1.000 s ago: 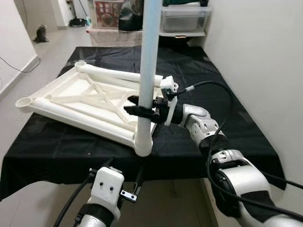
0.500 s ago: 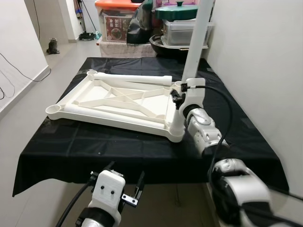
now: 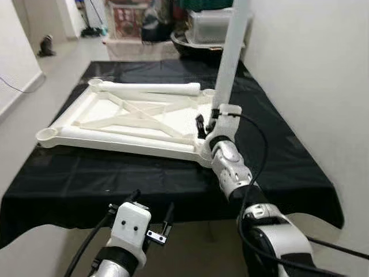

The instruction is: Building children table

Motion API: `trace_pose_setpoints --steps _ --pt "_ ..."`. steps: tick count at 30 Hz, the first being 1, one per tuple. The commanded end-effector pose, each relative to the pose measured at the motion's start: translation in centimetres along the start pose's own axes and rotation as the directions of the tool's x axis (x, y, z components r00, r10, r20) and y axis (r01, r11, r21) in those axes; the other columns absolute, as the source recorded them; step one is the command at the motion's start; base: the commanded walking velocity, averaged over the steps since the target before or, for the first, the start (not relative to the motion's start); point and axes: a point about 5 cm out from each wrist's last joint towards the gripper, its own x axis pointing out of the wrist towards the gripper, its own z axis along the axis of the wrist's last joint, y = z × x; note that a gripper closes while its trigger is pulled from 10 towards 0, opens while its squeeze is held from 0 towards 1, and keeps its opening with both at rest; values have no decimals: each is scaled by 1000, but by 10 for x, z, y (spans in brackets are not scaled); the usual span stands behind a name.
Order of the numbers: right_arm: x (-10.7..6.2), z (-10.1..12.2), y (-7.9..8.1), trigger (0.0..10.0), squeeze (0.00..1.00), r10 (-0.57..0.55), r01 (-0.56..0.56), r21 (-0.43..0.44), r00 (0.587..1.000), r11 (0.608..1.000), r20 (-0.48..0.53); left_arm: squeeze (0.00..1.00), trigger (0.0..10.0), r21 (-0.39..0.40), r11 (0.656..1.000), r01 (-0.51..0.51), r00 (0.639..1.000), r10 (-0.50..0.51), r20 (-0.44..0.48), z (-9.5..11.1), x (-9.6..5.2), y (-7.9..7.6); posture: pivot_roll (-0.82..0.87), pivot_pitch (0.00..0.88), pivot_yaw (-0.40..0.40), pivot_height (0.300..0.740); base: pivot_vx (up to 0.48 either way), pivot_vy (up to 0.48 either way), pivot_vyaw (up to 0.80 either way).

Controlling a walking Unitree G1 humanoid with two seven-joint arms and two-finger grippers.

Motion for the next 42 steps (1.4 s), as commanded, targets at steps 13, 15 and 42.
trace_pose_setpoints --steps 13,15,42 --pt "-45 -16 16 10000 0 862 -851 191 437 489 -258 0 10000 -6 1000 2 1000 -2 -15 -4 1 -1 83 88 -54 740 0 0 0" --pt "-46 -17 23 10000 0 898 -890 210 345 405 -273 0 10000 -4 1000 2 1000 -2 -16 -4 1 -1 83 88 -54 740 0 0 0" --pt "-14 -19 -40 0 0 -267 219 -257 948 941 -172 0 10000 -9 1000 8 1000 -9 -22 -8 1 -2 72 68 -34 740 0 0 0"
